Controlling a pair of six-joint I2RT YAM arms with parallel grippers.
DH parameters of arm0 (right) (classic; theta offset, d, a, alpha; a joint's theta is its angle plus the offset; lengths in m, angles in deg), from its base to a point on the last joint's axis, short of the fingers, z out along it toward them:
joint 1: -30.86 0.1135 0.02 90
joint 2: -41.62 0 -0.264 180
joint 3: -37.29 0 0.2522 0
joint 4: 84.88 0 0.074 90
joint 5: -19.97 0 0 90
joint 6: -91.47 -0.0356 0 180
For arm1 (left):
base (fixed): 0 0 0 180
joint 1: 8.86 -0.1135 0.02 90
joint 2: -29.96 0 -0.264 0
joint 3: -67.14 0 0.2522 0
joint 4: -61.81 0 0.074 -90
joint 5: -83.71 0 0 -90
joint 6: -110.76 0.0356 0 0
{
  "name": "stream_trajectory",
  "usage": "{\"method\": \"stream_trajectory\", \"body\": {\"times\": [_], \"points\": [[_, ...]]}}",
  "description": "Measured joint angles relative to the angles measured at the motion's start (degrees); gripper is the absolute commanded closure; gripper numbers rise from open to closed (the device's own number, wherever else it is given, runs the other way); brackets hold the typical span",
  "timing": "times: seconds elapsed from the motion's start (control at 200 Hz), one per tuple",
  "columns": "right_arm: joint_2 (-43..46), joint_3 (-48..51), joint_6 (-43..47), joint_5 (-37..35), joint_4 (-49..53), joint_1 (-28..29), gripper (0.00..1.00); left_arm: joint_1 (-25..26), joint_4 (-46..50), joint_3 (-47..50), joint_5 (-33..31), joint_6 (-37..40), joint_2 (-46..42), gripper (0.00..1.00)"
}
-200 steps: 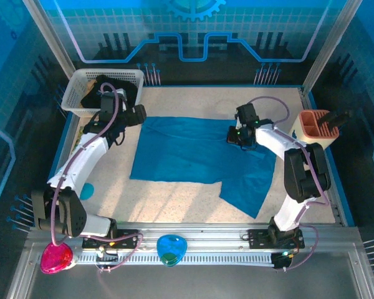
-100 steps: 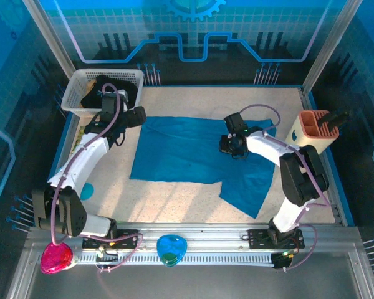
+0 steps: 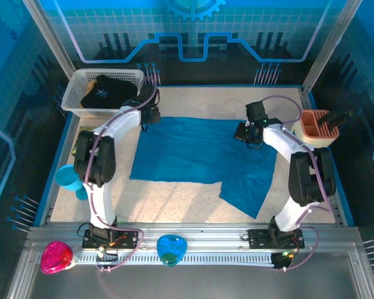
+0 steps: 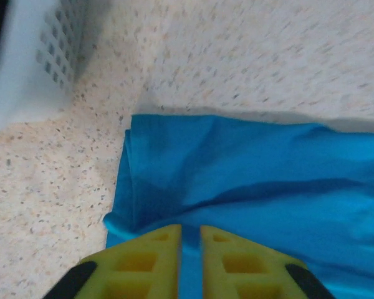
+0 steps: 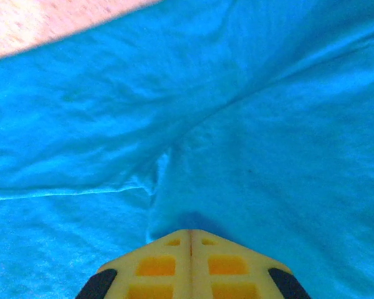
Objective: Fold and stack the t-shirts
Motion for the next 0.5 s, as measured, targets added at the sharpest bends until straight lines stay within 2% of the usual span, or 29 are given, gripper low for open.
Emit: {"method": "stream_trajectory", "body": {"times": [0.16, 0.5], "points": [[-2.05, 4.46, -0.09, 2.95, -2.95, 0.28, 1.0, 0.02, 3.56, -2.12, -1.44, -1.01, 5.44, 0.89], [-0.39, 13.25, -0.81, 4.87, -8.0, 1.6, 1.0, 1.09, 4.22, 6.36, -3.72, -3.13, 1.81, 0.9]]}}
